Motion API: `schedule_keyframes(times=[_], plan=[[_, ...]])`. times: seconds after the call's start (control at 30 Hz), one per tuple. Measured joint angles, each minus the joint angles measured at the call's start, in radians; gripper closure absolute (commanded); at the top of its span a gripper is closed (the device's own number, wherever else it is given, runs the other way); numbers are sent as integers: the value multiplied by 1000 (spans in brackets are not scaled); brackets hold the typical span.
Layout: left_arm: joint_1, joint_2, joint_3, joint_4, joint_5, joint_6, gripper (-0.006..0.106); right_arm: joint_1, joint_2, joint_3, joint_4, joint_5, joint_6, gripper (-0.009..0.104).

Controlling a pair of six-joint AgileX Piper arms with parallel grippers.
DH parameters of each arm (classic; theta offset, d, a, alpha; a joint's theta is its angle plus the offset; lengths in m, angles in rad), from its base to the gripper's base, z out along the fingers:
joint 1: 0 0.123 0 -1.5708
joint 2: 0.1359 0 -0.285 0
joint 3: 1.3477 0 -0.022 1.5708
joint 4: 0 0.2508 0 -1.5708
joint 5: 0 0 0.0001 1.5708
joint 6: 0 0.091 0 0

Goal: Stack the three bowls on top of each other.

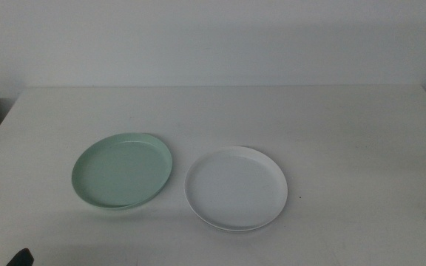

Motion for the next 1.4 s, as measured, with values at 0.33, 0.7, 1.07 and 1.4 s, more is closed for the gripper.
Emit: schedule_keyframes(times=[0.33, 0.7, 1.07, 1.4], plan=[[0, 412, -381, -45, 101, 0, 19, 0, 0, 0, 1, 0, 0, 41], [0, 902, -876, -50, 357, 3, 19, 0, 0, 0, 2, 0, 0, 41], [0, 1184, -925, -53, 261, -7, 19, 0, 0, 0, 2, 0, 0, 41], [1, 1466, -1099, -2, 325, -9, 19, 0, 0, 0, 3, 0, 0, 41]])
